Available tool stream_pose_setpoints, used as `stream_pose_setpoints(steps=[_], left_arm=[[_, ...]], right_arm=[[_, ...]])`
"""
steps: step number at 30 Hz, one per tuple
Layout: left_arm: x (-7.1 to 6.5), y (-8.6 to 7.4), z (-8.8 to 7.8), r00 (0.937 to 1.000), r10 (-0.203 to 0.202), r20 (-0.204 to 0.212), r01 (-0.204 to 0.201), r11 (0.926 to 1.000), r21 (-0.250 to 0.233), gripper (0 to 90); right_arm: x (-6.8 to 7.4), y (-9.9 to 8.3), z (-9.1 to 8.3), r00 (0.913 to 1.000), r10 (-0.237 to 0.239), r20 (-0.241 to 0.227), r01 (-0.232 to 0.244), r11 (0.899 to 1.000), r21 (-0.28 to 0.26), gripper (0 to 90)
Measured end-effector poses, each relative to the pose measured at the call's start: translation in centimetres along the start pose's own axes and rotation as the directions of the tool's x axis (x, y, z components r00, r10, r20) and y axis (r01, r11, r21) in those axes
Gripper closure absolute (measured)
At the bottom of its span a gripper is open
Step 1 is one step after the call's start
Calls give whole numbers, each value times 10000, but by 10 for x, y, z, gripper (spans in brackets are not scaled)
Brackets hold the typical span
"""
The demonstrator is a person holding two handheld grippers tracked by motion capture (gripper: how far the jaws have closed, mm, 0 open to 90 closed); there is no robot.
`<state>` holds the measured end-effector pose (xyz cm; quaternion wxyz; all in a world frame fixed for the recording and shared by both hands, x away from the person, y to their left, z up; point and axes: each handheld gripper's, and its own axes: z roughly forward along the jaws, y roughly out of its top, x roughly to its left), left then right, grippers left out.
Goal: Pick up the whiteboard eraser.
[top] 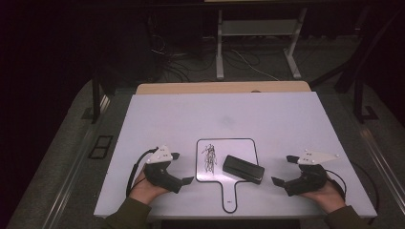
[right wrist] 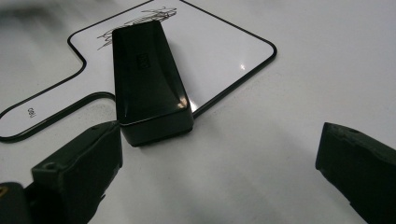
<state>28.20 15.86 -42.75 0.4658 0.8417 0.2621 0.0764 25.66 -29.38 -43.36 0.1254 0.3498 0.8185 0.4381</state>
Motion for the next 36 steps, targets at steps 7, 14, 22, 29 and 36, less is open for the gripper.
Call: stream_pose_setpoints(steps=[7, 14, 22, 29, 36], left_arm=[[-1, -2, 0, 10000, 22, -42, -22, 10000, 79, 0], [-3, -3, -1, 9999, -54, -128, 55, 9999, 109, 0], [-4, -3, 1, 10000, -26, -65, 27, 9999, 144, 0], [-4, -5, 2, 10000, -53, -3, 53, 9999, 126, 0], [-1, -5, 1, 10000, -27, 34, 27, 10000, 87, 0]], right_arm=[[-5, 0, -4, 10000, 59, 26, -59, 9999, -110, 0], [-4, 6, -9, 9998, 85, 156, -83, 9999, -133, 0], [-5, 11, -6, 9999, 170, -16, -170, 9998, 70, 0], [-5, 17, -1, 9994, 66, -331, -55, 9994, 331, 0], [-4, 24, 6, 9987, -5, -517, 36, 9982, 595, 0]])
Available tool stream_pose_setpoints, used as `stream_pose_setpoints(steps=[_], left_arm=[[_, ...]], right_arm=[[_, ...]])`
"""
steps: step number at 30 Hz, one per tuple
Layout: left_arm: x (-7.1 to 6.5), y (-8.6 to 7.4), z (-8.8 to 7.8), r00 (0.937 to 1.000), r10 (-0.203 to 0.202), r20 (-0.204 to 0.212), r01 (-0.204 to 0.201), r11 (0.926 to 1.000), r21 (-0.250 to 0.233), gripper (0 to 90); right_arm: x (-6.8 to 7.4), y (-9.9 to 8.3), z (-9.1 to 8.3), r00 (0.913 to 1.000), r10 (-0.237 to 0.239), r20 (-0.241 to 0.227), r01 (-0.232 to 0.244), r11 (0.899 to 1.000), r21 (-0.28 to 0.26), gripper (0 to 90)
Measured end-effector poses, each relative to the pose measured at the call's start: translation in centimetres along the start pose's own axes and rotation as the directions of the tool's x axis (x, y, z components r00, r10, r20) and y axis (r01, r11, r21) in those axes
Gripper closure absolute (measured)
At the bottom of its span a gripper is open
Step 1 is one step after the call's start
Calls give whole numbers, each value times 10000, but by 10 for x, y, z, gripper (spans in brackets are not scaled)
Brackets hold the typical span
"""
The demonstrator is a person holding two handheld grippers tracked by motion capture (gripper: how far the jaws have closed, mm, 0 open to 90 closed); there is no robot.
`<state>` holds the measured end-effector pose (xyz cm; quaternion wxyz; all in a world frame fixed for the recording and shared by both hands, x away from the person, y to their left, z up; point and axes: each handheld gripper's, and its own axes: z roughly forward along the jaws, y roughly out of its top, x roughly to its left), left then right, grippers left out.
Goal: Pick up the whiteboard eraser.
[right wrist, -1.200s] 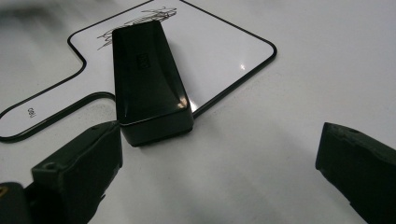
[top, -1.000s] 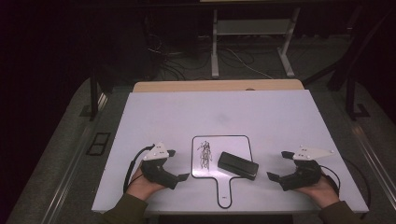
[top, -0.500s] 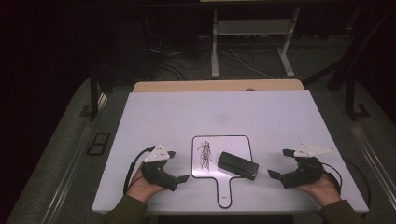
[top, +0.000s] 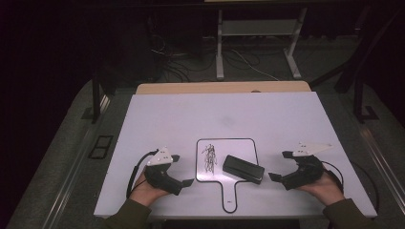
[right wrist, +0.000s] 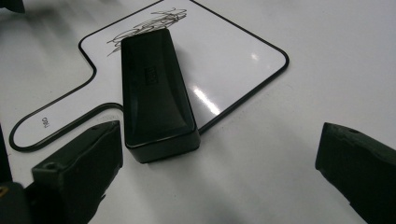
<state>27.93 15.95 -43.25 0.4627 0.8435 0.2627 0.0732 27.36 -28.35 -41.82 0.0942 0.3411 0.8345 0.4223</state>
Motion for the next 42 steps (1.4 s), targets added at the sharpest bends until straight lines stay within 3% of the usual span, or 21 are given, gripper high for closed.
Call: stream_pose_setpoints(steps=[11, 16, 31, 37, 42], left_arm=[[1, 0, 1, 10000, -85, 46, 85, 10000, -31, 0], [1, 0, 0, 9999, -99, 49, 99, 9999, -57, 0], [1, 0, 0, 9998, -165, 63, 166, 9997, -193, 0], [1, 1, 0, 10000, -86, 33, 87, 9998, -188, 0], [1, 1, 0, 10000, -50, 29, 51, 9998, -180, 0]], right_arm=[[5, 18, 10, 9979, -522, -377, 549, 9956, 762, 8], [8, 28, 17, 9952, -769, -613, 838, 9893, 1198, 9], [20, 65, 45, 9831, -1545, -986, 1697, 9704, 1719, 9], [24, 80, 58, 9739, -1882, -1269, 2125, 9526, 2176, 8], [29, 90, 71, 9617, -2396, -1334, 2677, 9257, 2674, 8]])
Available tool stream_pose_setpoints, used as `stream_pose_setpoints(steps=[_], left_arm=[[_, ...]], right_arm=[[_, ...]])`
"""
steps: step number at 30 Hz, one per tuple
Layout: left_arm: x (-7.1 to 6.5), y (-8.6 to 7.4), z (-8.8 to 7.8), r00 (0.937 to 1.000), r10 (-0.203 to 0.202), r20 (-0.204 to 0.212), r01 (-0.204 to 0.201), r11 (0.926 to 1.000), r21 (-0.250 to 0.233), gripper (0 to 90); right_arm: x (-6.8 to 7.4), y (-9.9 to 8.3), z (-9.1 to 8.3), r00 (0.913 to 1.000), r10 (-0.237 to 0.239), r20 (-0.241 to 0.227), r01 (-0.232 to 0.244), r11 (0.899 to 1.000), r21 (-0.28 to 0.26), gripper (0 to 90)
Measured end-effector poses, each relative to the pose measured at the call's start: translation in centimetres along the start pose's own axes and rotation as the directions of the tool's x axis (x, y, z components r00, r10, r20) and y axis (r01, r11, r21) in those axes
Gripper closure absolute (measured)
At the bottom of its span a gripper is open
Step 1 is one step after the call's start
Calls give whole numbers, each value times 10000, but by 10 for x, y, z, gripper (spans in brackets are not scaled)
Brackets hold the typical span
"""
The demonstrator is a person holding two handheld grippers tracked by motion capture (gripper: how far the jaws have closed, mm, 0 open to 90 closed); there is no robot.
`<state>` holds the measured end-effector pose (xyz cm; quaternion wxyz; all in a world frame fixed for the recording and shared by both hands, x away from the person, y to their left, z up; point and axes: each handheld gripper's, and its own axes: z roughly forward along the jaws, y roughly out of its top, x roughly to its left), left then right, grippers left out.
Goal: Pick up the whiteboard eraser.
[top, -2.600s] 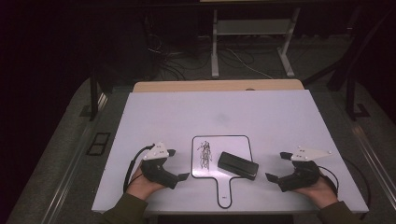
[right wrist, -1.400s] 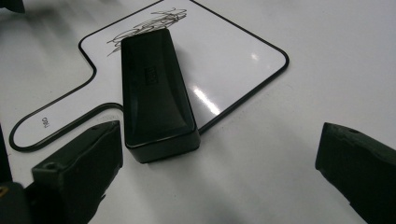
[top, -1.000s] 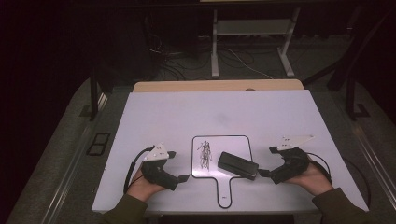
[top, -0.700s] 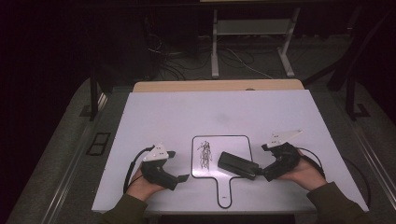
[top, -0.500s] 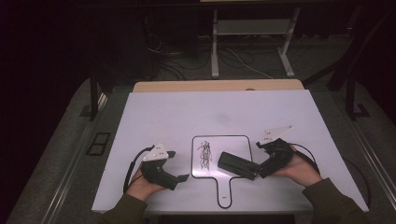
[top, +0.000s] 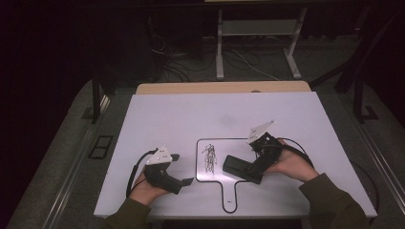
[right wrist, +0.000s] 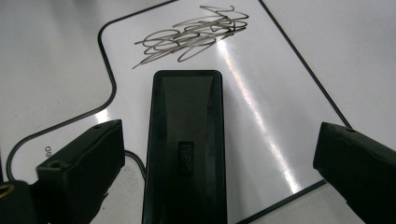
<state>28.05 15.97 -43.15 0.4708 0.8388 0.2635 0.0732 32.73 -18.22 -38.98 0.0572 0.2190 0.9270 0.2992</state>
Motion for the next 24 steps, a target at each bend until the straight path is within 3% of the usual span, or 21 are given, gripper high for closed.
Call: stream_pose_setpoints(steps=[3, 7, 10, 11, 12, 17, 19, 24], left_arm=[[0, 0, 0, 10000, -1, 8, 1, 10000, 2, 0], [-1, 0, 0, 10000, -29, 27, 29, 10000, -5, 0], [-1, 0, 0, 10000, -15, 34, 15, 10000, -7, 0], [-1, 0, 0, 10000, -10, 41, 10, 10000, -1, 0], [-1, 0, 0, 10000, -4, 40, 4, 10000, -3, 0], [-2, 0, 1, 10000, -25, 79, 24, 10000, 17, 0], [-2, 0, 1, 10000, -22, 77, 22, 10000, 19, 0], [-2, 0, 0, 10000, 5, 52, -5, 10000, 16, 0]], right_arm=[[0, 6, 5, 9995, -305, 9, 305, 9986, 422, 9], [4, 8, 12, 9998, -201, -61, 205, 9958, 896, 8], [5, 6, 15, 9990, -402, 200, 373, 9911, 1282, 9], [7, 6, 16, 9996, -269, 101, 254, 9913, 1290, 67], [6, 5, 15, 9988, -491, 88, 475, 9904, 1297, 129], [10, 2, 20, 9993, -354, -119, 367, 9903, 1339, 151], [10, 1, 21, 9986, -526, -73, 531, 9885, 1414, 194], [10, -2, 24, 9995, -308, 14, 303, 9903, 1356, 259]])
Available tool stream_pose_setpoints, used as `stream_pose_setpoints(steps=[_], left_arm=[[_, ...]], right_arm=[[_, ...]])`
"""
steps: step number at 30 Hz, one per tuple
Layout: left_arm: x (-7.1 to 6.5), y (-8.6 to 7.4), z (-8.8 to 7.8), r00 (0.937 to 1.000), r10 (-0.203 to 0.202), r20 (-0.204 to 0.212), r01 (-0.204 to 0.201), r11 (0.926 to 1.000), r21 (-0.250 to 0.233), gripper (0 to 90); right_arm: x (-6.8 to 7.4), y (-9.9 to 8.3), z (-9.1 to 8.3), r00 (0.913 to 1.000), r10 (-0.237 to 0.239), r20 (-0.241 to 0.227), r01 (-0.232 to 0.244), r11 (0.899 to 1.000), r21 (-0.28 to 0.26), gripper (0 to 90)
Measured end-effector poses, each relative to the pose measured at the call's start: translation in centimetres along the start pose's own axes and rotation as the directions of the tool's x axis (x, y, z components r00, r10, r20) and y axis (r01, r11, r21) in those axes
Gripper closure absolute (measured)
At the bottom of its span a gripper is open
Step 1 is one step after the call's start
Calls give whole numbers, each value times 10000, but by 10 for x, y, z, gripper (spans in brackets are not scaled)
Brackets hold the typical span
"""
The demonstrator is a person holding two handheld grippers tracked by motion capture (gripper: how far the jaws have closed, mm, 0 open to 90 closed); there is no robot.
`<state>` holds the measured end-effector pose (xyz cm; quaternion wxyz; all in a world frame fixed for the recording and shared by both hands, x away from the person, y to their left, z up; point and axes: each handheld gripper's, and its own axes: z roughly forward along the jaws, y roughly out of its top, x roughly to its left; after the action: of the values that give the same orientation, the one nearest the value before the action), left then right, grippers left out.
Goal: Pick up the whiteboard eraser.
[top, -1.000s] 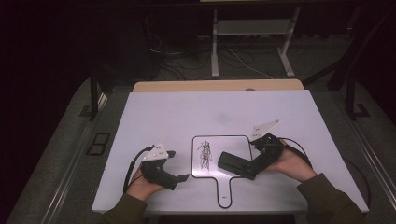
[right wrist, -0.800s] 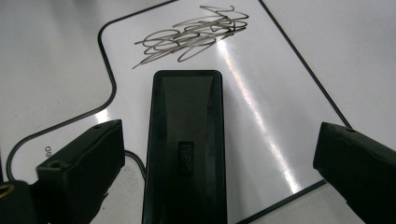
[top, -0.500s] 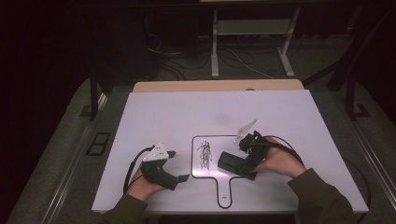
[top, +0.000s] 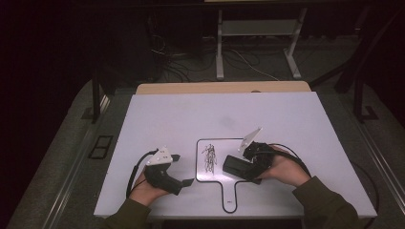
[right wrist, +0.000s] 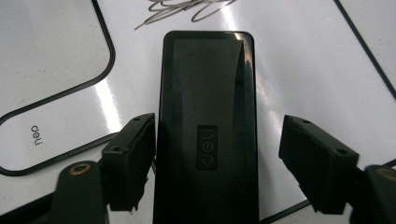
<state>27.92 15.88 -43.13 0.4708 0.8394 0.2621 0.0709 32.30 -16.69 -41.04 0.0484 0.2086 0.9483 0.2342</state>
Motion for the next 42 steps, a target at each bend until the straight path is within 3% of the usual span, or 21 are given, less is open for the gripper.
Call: stream_pose_setpoints(steps=[8, 10, 13, 20, 35, 42], left_arm=[[0, 0, 0, 10000, -2, 3, 2, 10000, 7, 0], [0, 0, 0, 10000, 5, 8, -5, 10000, 3, 0], [0, 0, 0, 10000, 5, 11, -5, 10000, 10, 0], [0, 0, 0, 10000, -4, 24, 4, 10000, 17, 0], [-1, 0, 0, 10000, -21, 59, 21, 10000, 40, 0], [-1, 0, 0, 10000, -15, 58, 15, 10000, 49, 0]], right_arm=[[4, -2, 4, 9999, 76, 128, -73, 9998, -177, 326], [6, -3, 5, 9998, 196, -38, -197, 9995, -227, 346], [7, -4, 6, 9999, 71, 97, -69, 9997, -218, 376], [11, -4, 7, 9990, -31, 445, 41, 9997, -225, 383], [10, -6, 6, 9998, -158, 156, 164, 9992, -363, 388], [6, -5, 3, 9992, -184, 366, 200, 9988, -450, 389]])
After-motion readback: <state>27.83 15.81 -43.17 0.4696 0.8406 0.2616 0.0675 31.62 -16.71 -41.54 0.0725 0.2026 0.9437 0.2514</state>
